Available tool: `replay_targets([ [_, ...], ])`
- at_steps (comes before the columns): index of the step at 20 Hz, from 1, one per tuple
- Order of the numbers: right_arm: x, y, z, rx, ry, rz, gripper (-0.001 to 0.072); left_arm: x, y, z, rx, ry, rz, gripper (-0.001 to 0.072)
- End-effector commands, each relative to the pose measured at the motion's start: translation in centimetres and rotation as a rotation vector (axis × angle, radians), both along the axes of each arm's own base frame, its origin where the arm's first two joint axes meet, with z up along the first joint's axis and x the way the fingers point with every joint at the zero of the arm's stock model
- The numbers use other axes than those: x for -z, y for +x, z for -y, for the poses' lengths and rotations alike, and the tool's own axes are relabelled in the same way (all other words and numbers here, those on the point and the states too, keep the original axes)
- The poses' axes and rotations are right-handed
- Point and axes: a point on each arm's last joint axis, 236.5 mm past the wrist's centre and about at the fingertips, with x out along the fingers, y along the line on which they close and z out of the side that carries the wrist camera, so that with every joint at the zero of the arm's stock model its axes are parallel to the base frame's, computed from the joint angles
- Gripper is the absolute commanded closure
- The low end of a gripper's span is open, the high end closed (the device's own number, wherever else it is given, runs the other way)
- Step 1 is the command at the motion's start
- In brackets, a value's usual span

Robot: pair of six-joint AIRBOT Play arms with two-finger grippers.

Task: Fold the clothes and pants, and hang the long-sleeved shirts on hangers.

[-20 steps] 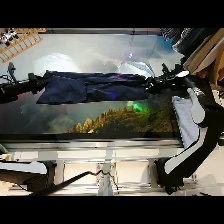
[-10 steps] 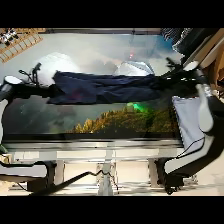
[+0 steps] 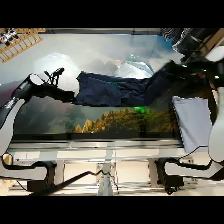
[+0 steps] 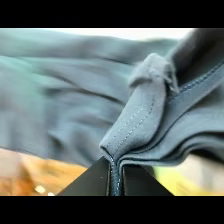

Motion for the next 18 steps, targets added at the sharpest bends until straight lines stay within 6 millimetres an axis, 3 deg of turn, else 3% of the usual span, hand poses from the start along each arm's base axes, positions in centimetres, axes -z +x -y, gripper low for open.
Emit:
replay_targets([
  [1, -1.7, 2.7, -14.2, -0.049, 0.132, 0.151, 0.0701, -0.5, -0.8, -0.4, 0.017, 0.002, -0.019, 0.07],
  [3, -0.1, 3.9, -23.1, -0.064, 0.21, 0.225, 0.0701, -1.6, -0.8, -1.7, -0.008, -0.005, -0.014, 0.07],
  [4, 1.9, 4.1, -27.1, -0.076, 0.239, 0.24, 0.0701, -2.2, -0.6, -2.4, -0.024, -0.006, -0.002, 0.07],
  [8, 10.8, 2.6, -39.1, -0.191, 0.306, 0.109, 0.0696, -5.0, 0.6, -3.7, -0.106, -0.064, 0.055, 0.07],
  [9, 12.5, 1.9, -40.9, -0.24, 0.3, 0.08, 0.0658, -5.3, 0.8, -3.5, -0.117, -0.085, 0.059, 0.07],
  [10, 13.7, 1.2, -42.0, -0.284, 0.297, 0.036, 0.0469, -5.4, 0.9, -3.4, -0.118, -0.09, 0.062, 0.07],
  [11, 13.9, 0.4, -42.6, -0.345, 0.295, 0.017, 0.038, -5.4, 0.9, -3.3, -0.11, -0.088, 0.068, 0.07],
  [13, 11.4, 0.5, -41.5, -0.468, 0.25, 0.076, 0.0358, -5.5, 1.4, -3.4, -0.12, -0.088, 0.088, 0.07],
  [14, 9.0, 2.2, -39.4, -0.459, 0.221, 0.126, 0.0358, -5.7, 1.7, -3.4, -0.131, -0.093, 0.099, 0.07],
  [15, 6.4, 4.3, -36.7, -0.41, 0.196, 0.175, 0.0358, -5.9, 2.1, -3.2, -0.136, -0.103, 0.113, 0.07],
  [16, 4.0, 6.3, -32.7, -0.342, 0.162, 0.202, 0.0358, -6.0, 2.2, -3.1, -0.129, -0.11, 0.123, 0.07],
  [18, 2.0, 7.5, -23.8, -0.24, 0.082, 0.142, 0.0357, -6.0, 2.0, -3.0, -0.125, -0.11, 0.119, 0.07],
])
